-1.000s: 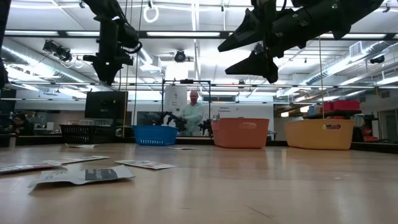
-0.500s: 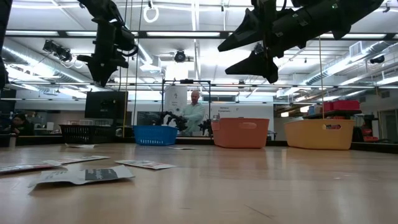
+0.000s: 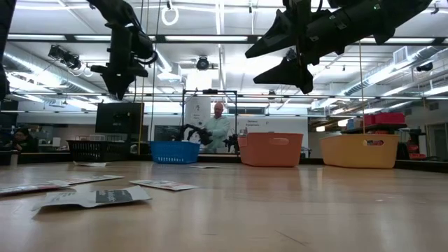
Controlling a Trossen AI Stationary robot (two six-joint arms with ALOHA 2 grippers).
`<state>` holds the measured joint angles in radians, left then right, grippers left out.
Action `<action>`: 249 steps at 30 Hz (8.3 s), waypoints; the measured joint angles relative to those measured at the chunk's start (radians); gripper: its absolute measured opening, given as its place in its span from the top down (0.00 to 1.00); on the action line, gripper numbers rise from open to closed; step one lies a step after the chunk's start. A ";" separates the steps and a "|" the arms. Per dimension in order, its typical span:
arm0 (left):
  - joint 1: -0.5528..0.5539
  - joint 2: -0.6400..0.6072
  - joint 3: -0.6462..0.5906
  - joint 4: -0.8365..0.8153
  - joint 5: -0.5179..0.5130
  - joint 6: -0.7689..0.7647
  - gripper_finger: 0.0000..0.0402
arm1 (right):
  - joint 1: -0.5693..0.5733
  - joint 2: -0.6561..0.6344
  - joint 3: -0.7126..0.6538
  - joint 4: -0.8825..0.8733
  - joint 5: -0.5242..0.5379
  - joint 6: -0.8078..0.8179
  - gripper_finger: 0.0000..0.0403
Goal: Pick & Place First Aid Supplies
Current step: Put the alcohol pad into the black bin, then put the towelette pack into the orange bin
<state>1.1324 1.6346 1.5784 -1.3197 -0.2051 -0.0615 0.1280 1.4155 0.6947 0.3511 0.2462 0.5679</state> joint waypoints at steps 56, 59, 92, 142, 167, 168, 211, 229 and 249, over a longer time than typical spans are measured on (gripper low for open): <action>-0.449 -0.356 -0.140 0.056 0.163 -0.011 0.41 | 0.000 0.000 0.000 -0.001 0.045 0.025 0.31; -0.506 -0.447 -0.252 0.118 0.163 -0.061 0.41 | 0.000 0.000 0.000 -0.001 0.051 0.025 0.31; -0.698 -0.562 -0.826 0.502 0.219 0.388 0.41 | 0.000 -0.001 0.000 0.006 0.052 0.054 0.31; -0.711 -0.052 -0.825 0.521 0.135 0.255 0.20 | -0.002 0.000 0.000 -0.009 0.087 0.049 0.31; -0.711 -0.056 -0.819 0.497 0.151 0.254 0.49 | -0.002 0.000 0.000 -0.008 0.077 0.062 0.31; -0.711 -0.055 -0.813 0.484 0.157 0.254 0.50 | -0.002 0.000 0.000 -0.007 0.077 0.062 0.31; -0.707 -0.058 -0.312 0.708 0.427 0.261 0.52 | -0.075 -0.003 0.000 0.024 0.013 0.448 0.31; -0.930 -0.058 -0.312 0.807 0.306 0.303 0.52 | -0.153 -0.003 0.000 0.152 -0.084 0.717 0.31; -0.957 -0.058 -0.313 0.816 0.276 0.255 0.52 | -0.170 -0.003 0.000 0.125 -0.002 0.674 0.31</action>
<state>0.1753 1.5768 1.2653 -0.5041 0.0710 0.1936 -0.0422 1.4120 0.6945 0.4763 0.2441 1.2423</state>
